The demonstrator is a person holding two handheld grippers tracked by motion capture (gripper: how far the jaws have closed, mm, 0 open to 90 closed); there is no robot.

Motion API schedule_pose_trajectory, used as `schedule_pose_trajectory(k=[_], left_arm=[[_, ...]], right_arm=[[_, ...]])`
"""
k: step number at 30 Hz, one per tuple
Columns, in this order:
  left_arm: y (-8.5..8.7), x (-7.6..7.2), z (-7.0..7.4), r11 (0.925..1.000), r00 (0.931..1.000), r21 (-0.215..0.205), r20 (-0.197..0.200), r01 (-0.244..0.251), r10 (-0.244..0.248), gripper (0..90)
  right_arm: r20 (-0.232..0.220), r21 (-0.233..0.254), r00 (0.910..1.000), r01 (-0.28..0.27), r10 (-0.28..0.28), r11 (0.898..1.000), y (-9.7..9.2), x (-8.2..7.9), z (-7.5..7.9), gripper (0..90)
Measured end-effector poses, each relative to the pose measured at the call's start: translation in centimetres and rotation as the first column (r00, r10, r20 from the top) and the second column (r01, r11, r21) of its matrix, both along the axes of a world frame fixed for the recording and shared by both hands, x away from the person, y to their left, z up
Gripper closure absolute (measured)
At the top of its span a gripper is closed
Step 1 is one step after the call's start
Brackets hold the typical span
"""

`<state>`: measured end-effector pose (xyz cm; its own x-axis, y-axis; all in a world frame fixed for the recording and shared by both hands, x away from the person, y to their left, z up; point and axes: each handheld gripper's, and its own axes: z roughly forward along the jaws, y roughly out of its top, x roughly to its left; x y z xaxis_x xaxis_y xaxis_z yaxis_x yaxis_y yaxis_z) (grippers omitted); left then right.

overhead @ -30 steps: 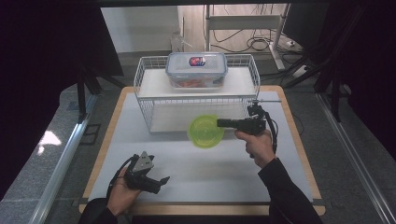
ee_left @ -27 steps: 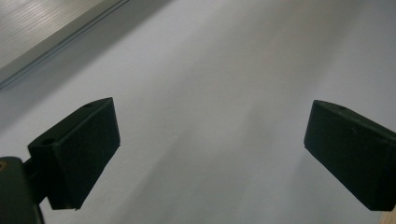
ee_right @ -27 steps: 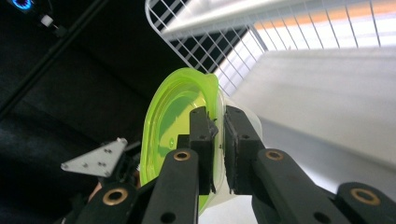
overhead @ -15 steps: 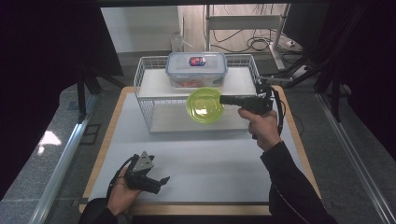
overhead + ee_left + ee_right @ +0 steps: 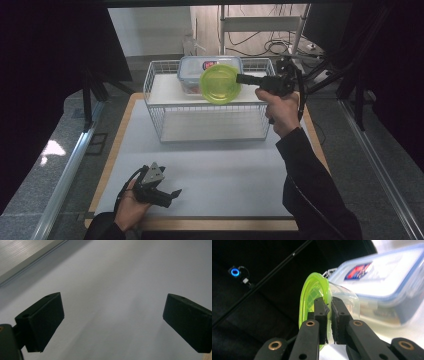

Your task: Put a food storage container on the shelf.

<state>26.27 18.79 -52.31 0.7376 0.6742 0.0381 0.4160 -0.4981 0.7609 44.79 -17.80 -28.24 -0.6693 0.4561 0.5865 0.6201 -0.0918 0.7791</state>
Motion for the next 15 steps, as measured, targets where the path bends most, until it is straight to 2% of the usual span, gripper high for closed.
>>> schedule_pose_trajectory(k=[6, 12, 15], left_arm=[[0.0, 0.0, 0.0, 1.0000, 1.0000, -0.002, 0.000, 0.000, 0.000, 3.5], [0.1, 0.0, 0.1, 0.9999, 1.0000, -0.014, 0.005, -0.001, 0.001, 3.5], [0.2, 0.0, 0.1, 0.9998, 1.0000, -0.017, 0.004, 0.001, 0.000, 3.6]], right_arm=[[-0.012, 0.015, 0.9991, 0.040, -0.040, 0.999, 0.7, 2.1, 2.0, 84.3], [-0.039, 0.014, 0.9969, 0.069, -0.068, 0.998, 2.0, 4.1, 2.6, 84.2], [-0.068, 0.017, 0.9937, 0.091, -0.089, 0.996, 3.1, 5.6, 3.0, 84.1]])
